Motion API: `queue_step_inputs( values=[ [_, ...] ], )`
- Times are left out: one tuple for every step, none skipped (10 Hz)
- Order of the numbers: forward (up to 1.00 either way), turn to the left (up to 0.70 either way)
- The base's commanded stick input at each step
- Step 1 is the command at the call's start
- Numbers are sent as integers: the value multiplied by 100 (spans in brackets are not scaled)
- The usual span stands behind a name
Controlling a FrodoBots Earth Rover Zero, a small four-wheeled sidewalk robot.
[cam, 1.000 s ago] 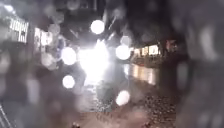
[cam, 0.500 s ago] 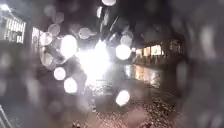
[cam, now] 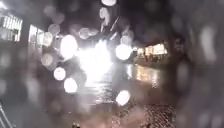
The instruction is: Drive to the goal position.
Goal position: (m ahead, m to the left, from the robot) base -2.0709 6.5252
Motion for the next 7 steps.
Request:
queue_step_inputs(
  values=[
    [70, 2],
    [70, 35],
    [70, 33],
    [70, 0],
    [70, 0],
    [70, 0],
    [70, 0]
  ],
)
